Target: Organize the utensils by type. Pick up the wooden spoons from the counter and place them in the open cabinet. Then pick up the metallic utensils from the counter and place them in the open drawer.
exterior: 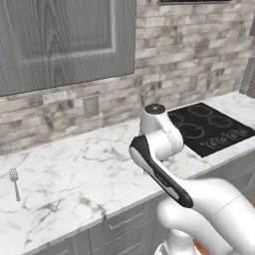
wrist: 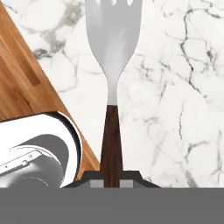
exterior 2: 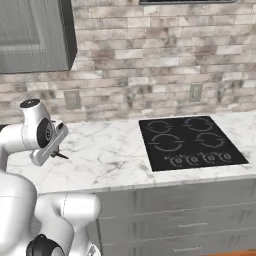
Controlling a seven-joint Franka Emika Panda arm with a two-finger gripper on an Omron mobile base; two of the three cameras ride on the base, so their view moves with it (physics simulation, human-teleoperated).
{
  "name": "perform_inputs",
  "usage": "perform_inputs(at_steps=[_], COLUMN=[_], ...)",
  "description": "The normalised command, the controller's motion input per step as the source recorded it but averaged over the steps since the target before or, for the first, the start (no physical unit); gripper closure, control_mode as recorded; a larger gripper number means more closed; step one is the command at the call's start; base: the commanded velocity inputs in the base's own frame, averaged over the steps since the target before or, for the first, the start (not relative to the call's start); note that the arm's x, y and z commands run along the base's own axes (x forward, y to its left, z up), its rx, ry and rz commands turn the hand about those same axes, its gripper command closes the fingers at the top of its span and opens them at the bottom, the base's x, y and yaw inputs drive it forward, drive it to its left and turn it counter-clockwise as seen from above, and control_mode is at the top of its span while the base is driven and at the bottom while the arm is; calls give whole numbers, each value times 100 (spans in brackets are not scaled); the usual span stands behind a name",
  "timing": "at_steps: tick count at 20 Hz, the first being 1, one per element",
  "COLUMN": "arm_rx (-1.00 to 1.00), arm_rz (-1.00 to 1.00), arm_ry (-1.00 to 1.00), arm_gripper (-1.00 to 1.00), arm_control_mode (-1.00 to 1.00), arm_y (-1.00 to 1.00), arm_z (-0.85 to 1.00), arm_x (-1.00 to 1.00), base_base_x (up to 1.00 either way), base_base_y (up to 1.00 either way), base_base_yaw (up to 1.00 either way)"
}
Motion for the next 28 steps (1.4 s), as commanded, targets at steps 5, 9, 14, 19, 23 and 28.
perform_inputs(at_steps=[5, 9, 14, 19, 23, 28], arm_rx=[0, 0, 0, 0, 0, 0], arm_rz=[0, 0, 0, 0, 0, 0], arm_ry=[0, 0, 0, 0, 0, 0], arm_gripper=[100, 100, 100, 100, 100, 100], arm_control_mode=[100, 100, 100, 100, 100, 100], arm_y=[0, 0, 0, 0, 0, 0], arm_z=[0, 0, 0, 0, 0, 0], arm_x=[0, 0, 0, 0, 0, 0], base_base_x=[-12, -5, -1, 0, 0, 3], base_base_y=[0, 0, 0, 0, 0, -2], base_base_yaw=[-83, -91, -92, -95, -100, -94])
